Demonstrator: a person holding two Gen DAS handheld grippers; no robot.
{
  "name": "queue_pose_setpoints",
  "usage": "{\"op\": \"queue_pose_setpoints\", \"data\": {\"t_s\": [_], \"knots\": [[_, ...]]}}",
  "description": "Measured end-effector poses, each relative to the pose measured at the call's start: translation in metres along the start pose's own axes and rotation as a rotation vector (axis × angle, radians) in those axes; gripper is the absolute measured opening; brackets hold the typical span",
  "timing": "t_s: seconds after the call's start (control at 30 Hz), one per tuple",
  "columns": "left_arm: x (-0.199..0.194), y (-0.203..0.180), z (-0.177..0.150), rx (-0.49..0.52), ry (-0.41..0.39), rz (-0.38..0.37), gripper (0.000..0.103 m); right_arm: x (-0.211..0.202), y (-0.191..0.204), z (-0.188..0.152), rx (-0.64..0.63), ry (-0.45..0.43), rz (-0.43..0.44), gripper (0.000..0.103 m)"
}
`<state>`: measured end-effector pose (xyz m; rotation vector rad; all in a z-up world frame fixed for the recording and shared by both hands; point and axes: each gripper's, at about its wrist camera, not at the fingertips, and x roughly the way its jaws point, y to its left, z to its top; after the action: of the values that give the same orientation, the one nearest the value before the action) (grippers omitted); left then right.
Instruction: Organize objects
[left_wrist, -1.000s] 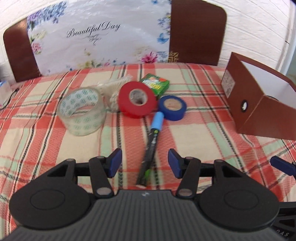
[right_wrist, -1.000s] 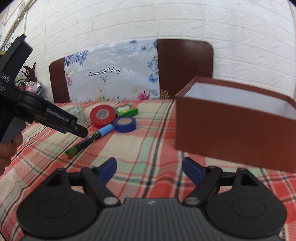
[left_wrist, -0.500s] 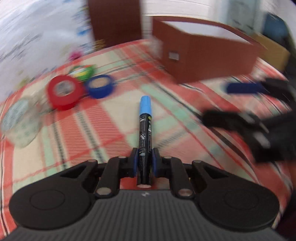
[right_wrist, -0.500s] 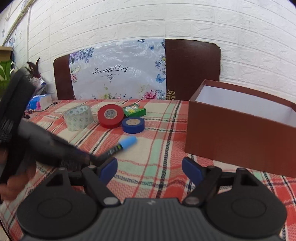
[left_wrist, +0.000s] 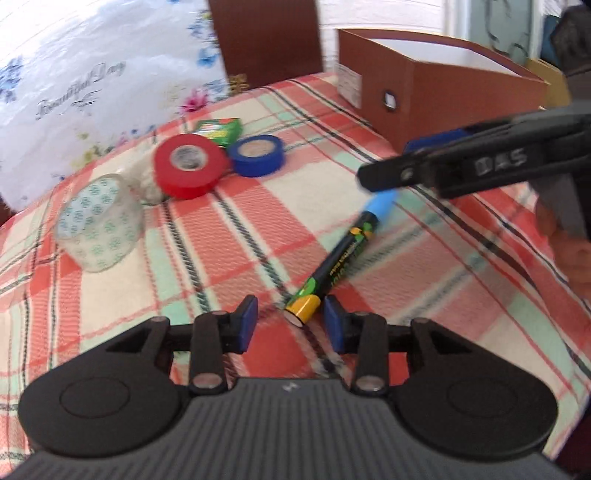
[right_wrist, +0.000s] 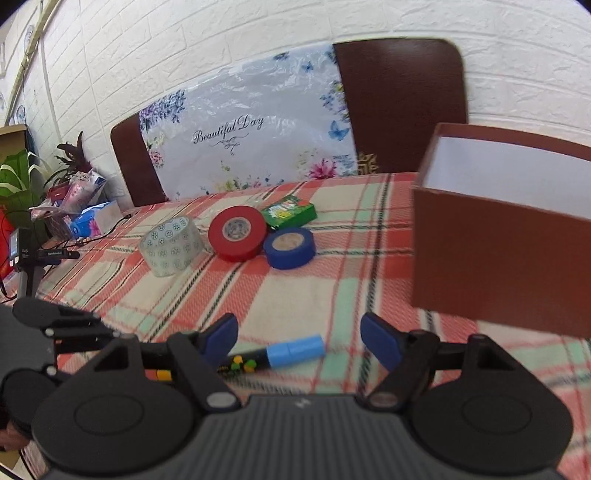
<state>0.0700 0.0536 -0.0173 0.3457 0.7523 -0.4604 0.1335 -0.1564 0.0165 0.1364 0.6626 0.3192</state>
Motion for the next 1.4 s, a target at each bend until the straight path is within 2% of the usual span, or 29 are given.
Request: {"op": "queue_pose_setpoints", "data": {"t_s": [0.07, 0.1, 0.13, 0.17, 0.23, 0.3, 0.4, 0.43, 0.47, 0.5, 0.53, 0.57, 0.6, 0.63, 0.67, 0.7, 0.77, 0.9, 1.0, 1.07, 1.13, 1.2, 1.33, 1.4], "knots": [[0.004, 0.004, 0.003, -0.027, 0.001, 0.026, 0.042, 0.021, -0.001, 0.002, 0.010, 0.051, 0.058, 0.073], [0.006, 0.008, 0.004, -0.052, 0.003, 0.029, 0.042, 0.029, -0.004, 0.000, 0.023, 0.092, 0.084, 0.068], [0.007, 0.014, 0.005, -0.093, 0.006, 0.037, 0.042, 0.034, -0.006, -0.005, 0.046, 0.137, 0.100, 0.069], [0.008, 0.022, 0.005, -0.149, 0.013, 0.035, 0.042, 0.031, -0.007, -0.011, 0.053, 0.134, 0.115, 0.069], [0.007, 0.046, 0.003, -0.306, 0.035, -0.030, 0.041, 0.015, -0.002, -0.023, 0.033, 0.126, 0.147, 0.069], [0.002, 0.068, 0.000, -0.478, 0.057, -0.136, 0.040, 0.001, 0.009, -0.033, -0.013, 0.119, 0.175, 0.069], [0.003, 0.082, 0.001, -0.654, 0.091, -0.321, 0.040, -0.014, 0.028, -0.042, -0.146, 0.083, 0.132, 0.069], [0.006, 0.081, 0.003, -0.680, 0.105, -0.349, 0.043, -0.014, 0.032, -0.042, -0.181, 0.069, 0.106, 0.070], [0.010, 0.076, 0.007, -0.709, 0.122, -0.360, 0.053, -0.012, 0.034, -0.040, -0.204, 0.059, 0.089, 0.070], [0.016, 0.074, 0.010, -0.735, 0.138, -0.362, 0.058, -0.008, 0.034, -0.038, -0.210, 0.060, 0.088, 0.070], [0.023, 0.070, 0.013, -0.754, 0.156, -0.355, 0.061, -0.002, 0.033, -0.036, -0.215, 0.068, 0.094, 0.069], [0.030, 0.066, 0.014, -0.767, 0.168, -0.340, 0.059, 0.004, 0.034, -0.036, -0.227, 0.084, 0.095, 0.062], [0.031, 0.063, 0.016, -0.767, 0.157, -0.323, 0.057, 0.009, 0.038, -0.038, -0.245, 0.108, 0.095, 0.051], [0.032, 0.059, 0.019, -0.755, 0.146, -0.308, 0.033, 0.011, 0.042, -0.043, -0.279, 0.101, 0.083, 0.032], [0.035, 0.056, 0.022, -0.746, 0.151, -0.324, 0.014, 0.008, 0.048, -0.046, -0.310, 0.090, 0.094, 0.020], [0.037, 0.056, 0.024, -0.771, 0.159, -0.346, 0.014, 0.004, 0.053, -0.049, -0.330, 0.087, 0.109, 0.020], [0.035, 0.050, 0.040, -0.751, 0.152, -0.345, 0.001, -0.005, 0.063, -0.054, -0.401, 0.034, 0.042, 0.021], [0.018, 0.024, 0.106, -0.607, 0.049, -0.430, 0.001, -0.039, 0.056, -0.034, -0.453, -0.147, -0.037, 0.020], [0.011, -0.007, 0.162, -0.480, -0.034, -0.458, 0.001, -0.062, 0.042, -0.009, -0.488, -0.301, -0.169, 0.020], [0.015, -0.025, 0.192, -0.430, -0.066, -0.484, 0.001, -0.072, 0.024, 0.005, -0.461, -0.356, -0.235, 0.020], [0.024, -0.043, 0.217, -0.394, -0.096, -0.472, 0.001, -0.076, 0.002, 0.017, -0.418, -0.377, -0.288, 0.020], [0.038, -0.057, 0.235, -0.382, -0.094, -0.485, 0.001, -0.077, -0.020, 0.025, -0.374, -0.383, -0.336, 0.020], [0.065, -0.081, 0.250, -0.344, -0.065, -0.478, 0.001, -0.074, -0.057, 0.029, -0.310, -0.387, -0.410, 0.020], [0.078, -0.090, 0.252, -0.331, -0.042, -0.445, 0.001, -0.064, -0.075, 0.031, -0.276, -0.341, -0.439, 0.020]]}}
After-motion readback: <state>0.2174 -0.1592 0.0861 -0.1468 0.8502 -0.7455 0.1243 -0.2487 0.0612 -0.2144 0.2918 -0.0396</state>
